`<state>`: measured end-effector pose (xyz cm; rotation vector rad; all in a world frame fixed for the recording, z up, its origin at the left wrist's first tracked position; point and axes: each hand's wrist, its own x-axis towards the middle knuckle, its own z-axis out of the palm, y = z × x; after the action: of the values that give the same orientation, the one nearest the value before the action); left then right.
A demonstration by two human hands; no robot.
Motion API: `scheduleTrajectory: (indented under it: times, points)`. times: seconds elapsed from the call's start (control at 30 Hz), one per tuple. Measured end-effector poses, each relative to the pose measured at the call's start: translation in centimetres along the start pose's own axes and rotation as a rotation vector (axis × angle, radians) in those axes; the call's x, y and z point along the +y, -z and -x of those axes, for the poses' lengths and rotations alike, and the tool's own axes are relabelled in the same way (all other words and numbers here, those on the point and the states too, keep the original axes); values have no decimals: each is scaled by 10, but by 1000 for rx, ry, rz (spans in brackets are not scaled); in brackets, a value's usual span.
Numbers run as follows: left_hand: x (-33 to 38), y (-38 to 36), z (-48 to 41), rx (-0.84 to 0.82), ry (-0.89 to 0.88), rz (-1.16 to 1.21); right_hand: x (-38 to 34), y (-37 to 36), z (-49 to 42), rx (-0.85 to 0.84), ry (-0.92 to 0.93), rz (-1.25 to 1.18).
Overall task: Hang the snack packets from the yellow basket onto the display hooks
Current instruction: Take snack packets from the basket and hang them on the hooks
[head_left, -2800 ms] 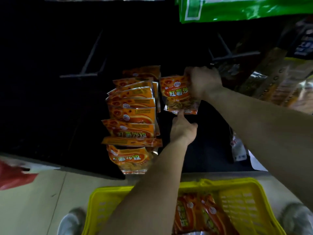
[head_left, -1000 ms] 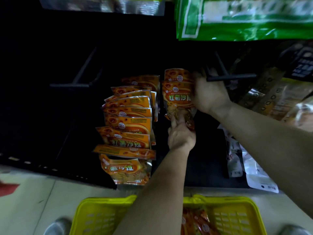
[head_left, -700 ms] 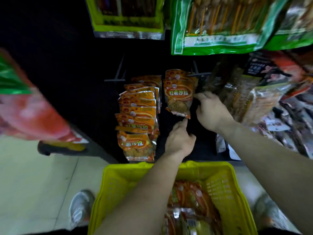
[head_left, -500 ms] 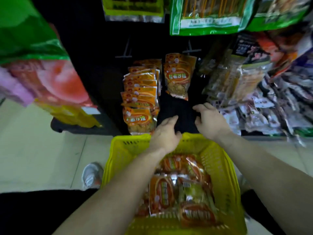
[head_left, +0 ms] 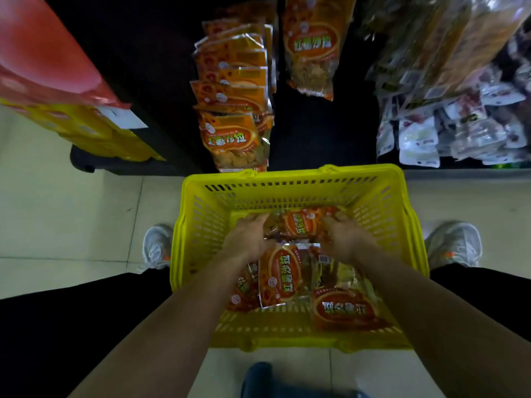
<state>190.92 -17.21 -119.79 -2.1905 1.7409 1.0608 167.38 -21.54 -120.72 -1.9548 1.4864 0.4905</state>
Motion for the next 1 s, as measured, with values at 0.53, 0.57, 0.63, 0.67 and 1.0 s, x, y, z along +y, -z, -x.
scheduleTrajectory:
  times: [0.53,0.57,0.63,0.67,1.0]
  points:
    - [11,4,-17,203,-128,9,-25,47,-29,211,204,-315]
    - [15,8,-14,211,-114,48,-29,56,-24,232,208,-350]
    - [22,17,-7,220,-66,107,-33,69,-14,341,194,-388]
    - [24,20,-3,242,-53,113,-33,72,-9,416,168,-361]
    - [50,-6,28,122,-378,37,-30,68,20,120,-265,-892]
